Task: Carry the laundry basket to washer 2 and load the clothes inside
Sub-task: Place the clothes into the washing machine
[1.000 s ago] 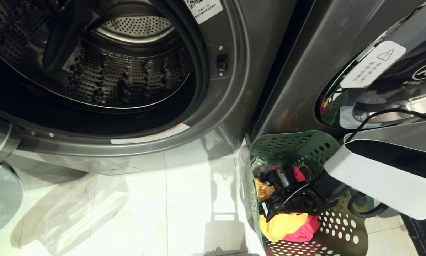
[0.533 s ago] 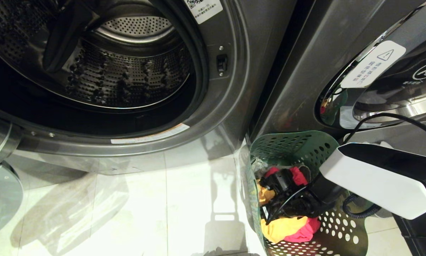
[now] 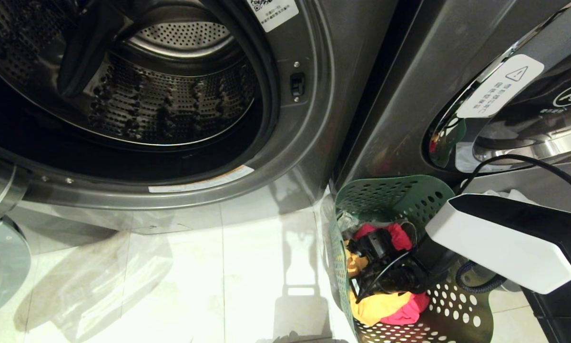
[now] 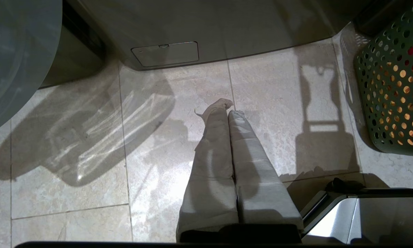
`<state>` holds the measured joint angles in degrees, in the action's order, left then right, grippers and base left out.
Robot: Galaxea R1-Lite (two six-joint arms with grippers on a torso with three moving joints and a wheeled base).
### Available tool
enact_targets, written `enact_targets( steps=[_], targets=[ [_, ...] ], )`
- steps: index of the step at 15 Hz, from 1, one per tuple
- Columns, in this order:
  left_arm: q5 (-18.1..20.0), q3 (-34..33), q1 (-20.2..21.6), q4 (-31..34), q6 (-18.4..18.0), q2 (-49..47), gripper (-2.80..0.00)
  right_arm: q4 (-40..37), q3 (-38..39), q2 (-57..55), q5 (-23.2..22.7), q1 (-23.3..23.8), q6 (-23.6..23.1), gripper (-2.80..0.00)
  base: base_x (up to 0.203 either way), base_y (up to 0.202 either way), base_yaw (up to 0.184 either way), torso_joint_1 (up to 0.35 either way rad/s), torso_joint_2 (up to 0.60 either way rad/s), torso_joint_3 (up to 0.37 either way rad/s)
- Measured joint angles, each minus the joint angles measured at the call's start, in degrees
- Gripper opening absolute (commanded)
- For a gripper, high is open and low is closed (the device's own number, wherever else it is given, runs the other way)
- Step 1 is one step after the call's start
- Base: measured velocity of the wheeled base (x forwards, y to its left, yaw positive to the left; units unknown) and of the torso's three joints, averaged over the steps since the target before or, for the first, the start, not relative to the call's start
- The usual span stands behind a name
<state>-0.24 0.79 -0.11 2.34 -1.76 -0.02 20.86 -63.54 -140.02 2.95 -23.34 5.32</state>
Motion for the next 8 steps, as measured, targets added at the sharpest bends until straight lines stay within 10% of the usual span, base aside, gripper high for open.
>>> enact_targets(
  steps=[8],
  targets=[
    [0.00,0.00,-0.02,0.00,0.02,0.00,-2.80,-7.13,2.04,8.97,-0.67,-0.20,1.53,-2.80,0.000,0.000,0.000,0.000,0.00,0.000]
  ],
)
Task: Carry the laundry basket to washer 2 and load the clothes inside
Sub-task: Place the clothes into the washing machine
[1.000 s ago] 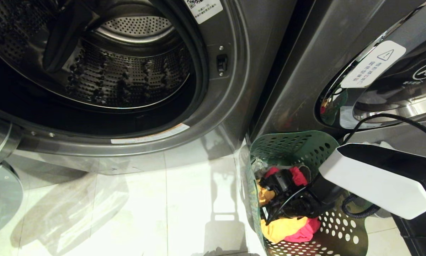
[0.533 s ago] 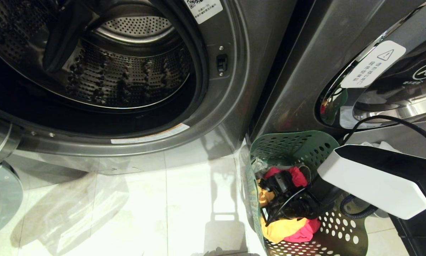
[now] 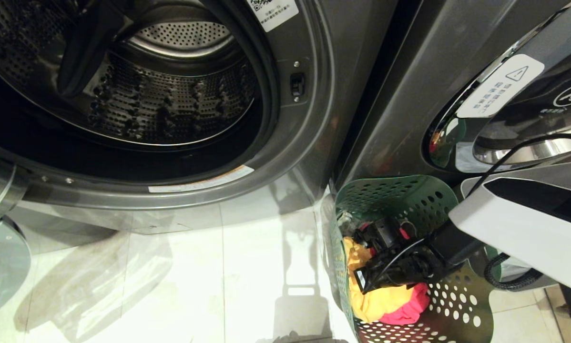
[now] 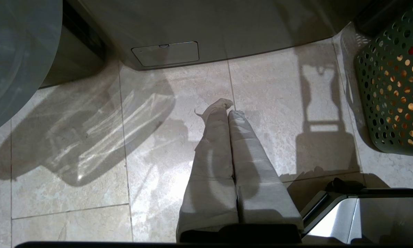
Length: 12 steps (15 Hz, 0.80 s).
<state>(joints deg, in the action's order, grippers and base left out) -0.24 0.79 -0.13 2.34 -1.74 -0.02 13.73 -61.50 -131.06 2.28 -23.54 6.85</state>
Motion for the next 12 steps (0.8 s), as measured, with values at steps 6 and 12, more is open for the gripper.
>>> enact_targets(
  steps=[6,12],
  targets=[
    [0.00,0.00,-0.01,-0.02,0.12,0.00,-2.80,-2.25,13.76,17.09,0.04,-2.52,2.37,-2.80,0.000,0.000,0.000,0.000,0.00,0.000],
    [-0.06,0.00,-0.06,-0.04,0.31,0.00,-2.80,-19.20,20.04,43.20,2.42,-9.10,10.18,-2.80,0.000,0.000,0.000,0.000,0.00,0.000]
  ],
)
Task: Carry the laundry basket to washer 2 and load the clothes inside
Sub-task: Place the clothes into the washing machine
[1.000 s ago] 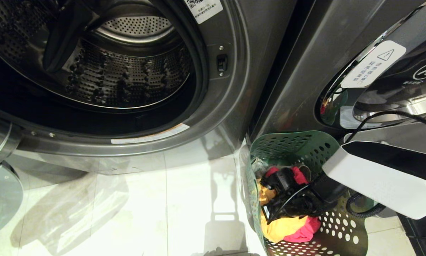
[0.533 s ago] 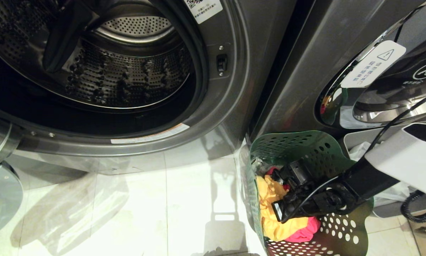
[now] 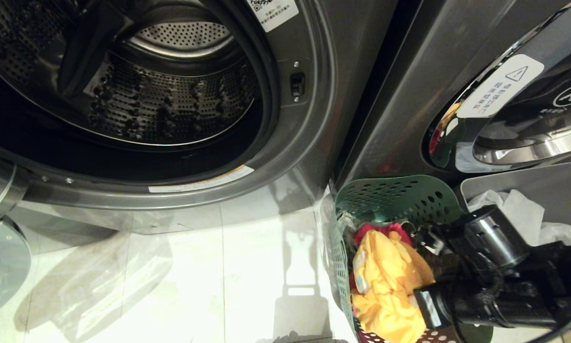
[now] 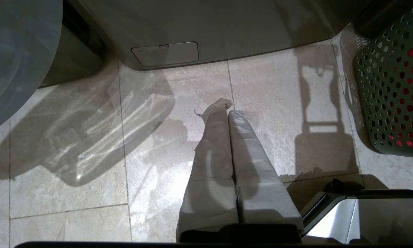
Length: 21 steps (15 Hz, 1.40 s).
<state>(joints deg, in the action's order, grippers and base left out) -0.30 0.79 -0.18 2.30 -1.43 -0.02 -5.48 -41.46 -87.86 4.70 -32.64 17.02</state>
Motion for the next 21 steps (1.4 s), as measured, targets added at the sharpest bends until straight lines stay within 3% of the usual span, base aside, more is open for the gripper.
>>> enact_targets(
  steps=[4,9,14,21],
  targets=[
    [0.00,0.00,0.05,-0.02,0.02,0.00,-2.80,-17.56,-0.71,15.86,5.50,-2.25,0.61,-2.80,0.000,0.000,0.000,0.000,0.00,0.000],
    [0.01,0.00,0.05,-0.02,-0.08,0.00,-2.80,-31.46,-0.05,30.94,7.86,-2.61,-7.24,-2.80,0.000,0.000,0.000,0.000,0.00,0.000],
    [0.09,0.00,0.02,0.01,-0.27,0.00,-2.80,-34.40,4.53,40.29,8.03,-2.58,-9.41,-2.80,0.000,0.000,0.000,0.000,0.00,0.000],
    [0.26,0.09,0.09,0.04,-0.16,0.00,-2.80,-34.35,6.15,42.06,8.16,-2.50,-9.61,-2.80,0.001,0.025,-0.002,0.000,0.00,0.001]
  ],
)
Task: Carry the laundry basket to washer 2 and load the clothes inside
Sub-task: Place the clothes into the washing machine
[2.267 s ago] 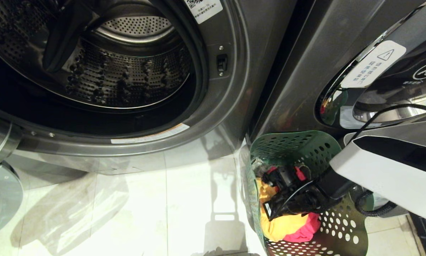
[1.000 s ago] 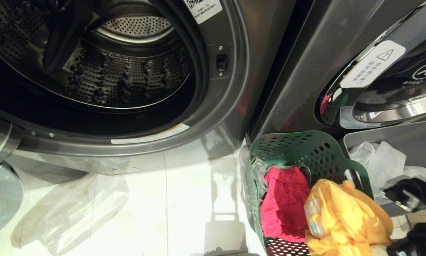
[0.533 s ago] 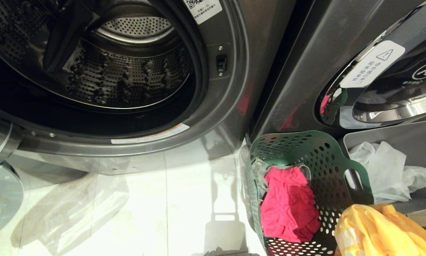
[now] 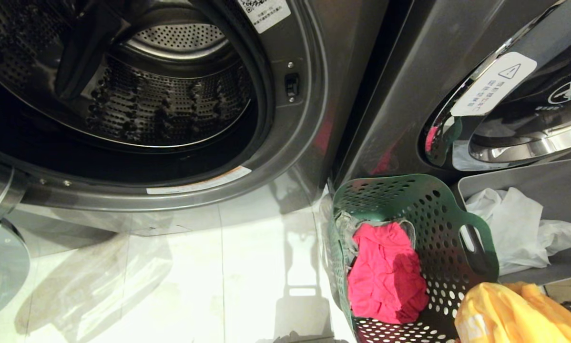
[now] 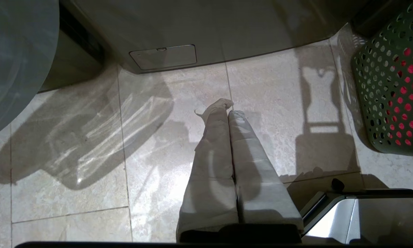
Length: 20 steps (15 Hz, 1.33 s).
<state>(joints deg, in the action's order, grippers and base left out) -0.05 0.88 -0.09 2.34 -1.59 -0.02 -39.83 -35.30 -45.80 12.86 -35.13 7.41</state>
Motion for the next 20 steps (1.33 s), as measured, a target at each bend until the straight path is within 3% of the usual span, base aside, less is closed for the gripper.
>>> enact_targets(
  steps=[7,13,20],
  targets=[
    [-0.03,0.00,-0.09,0.01,0.02,0.00,-2.80,0.11,0.17,0.07,0.00,0.05,-1.56,-2.80,0.000,0.177,-0.001,0.001,0.00,0.002],
    [-0.06,-0.02,-0.07,0.02,0.02,0.00,-2.80,0.24,0.16,0.30,1.39,0.38,-8.57,-2.80,0.000,0.010,0.000,0.000,0.00,0.001],
    [-0.02,0.00,-0.02,-0.02,0.02,0.00,-2.80,0.18,0.30,0.38,1.50,0.33,-9.03,-2.80,0.001,-0.002,0.031,0.001,0.00,0.000]
  ],
)
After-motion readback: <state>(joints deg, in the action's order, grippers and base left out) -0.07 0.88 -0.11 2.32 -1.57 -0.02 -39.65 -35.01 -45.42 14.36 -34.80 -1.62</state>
